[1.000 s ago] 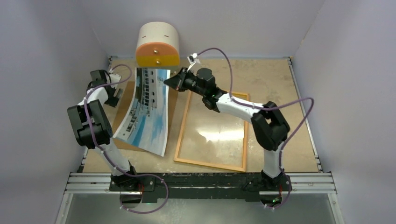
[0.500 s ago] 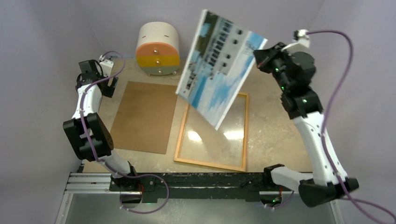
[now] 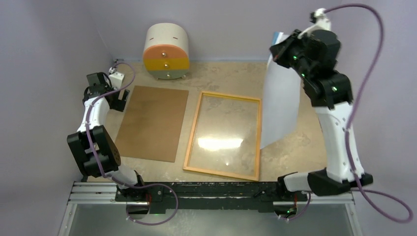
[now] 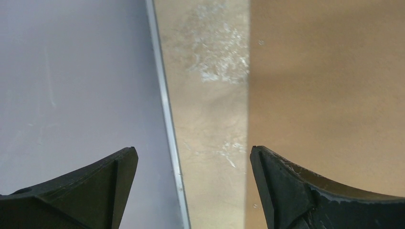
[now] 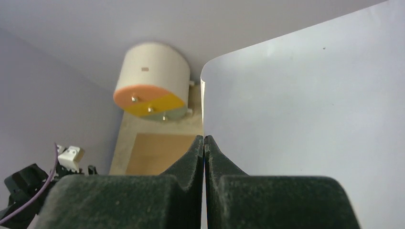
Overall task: Put the photo into the frame
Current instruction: Turn over the photo from the photo frame.
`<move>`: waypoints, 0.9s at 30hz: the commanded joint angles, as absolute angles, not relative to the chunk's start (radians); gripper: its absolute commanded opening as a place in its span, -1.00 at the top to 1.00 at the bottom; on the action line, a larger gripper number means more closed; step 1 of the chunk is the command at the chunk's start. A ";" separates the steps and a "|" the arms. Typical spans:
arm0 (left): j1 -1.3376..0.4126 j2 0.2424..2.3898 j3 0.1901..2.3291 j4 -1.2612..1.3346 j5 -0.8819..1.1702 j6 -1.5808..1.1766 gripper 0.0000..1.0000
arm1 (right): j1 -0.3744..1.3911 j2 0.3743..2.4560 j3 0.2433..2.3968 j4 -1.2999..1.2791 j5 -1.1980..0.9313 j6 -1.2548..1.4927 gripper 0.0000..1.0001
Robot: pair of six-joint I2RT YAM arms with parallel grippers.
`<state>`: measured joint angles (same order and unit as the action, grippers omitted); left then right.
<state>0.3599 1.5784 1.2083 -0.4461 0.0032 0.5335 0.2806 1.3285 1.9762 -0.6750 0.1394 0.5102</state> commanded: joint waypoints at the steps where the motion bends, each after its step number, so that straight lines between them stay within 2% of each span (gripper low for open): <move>1: 0.368 1.505 1.138 -0.426 0.080 0.511 -0.89 | 0.287 1.506 1.895 -0.751 -0.067 0.681 1.00; 4: 0.367 1.497 1.105 -0.425 0.084 0.516 -0.89 | 0.325 1.560 1.724 -0.695 -0.153 0.787 1.00; 8: 0.367 1.497 1.085 -0.424 0.082 0.524 -0.90 | 0.416 1.573 1.510 -0.561 -0.077 0.948 1.00; 10: 0.367 1.497 1.082 -0.422 0.082 0.525 -0.89 | 0.481 1.580 1.468 -0.533 0.022 1.045 1.00; 14: 0.367 1.497 1.088 -0.440 0.113 0.539 -0.90 | 0.623 1.611 1.464 -0.483 0.180 1.277 1.00; 17: 0.367 1.499 1.096 -0.446 0.122 0.536 -0.90 | 0.694 1.706 1.552 -0.545 0.255 1.380 1.00; 21: 0.367 1.503 1.096 -0.450 0.120 0.542 -0.90 | 0.730 1.835 1.645 -0.624 0.311 1.499 1.00; 27: 0.367 1.497 1.084 -0.452 0.147 0.572 -0.91 | 0.742 1.855 1.614 -0.562 0.512 1.659 1.00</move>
<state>0.3599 1.5295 1.0843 -0.4515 0.1059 0.5442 0.7403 1.8721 1.6173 -0.5541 0.3012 1.4891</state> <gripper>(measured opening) 0.950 0.004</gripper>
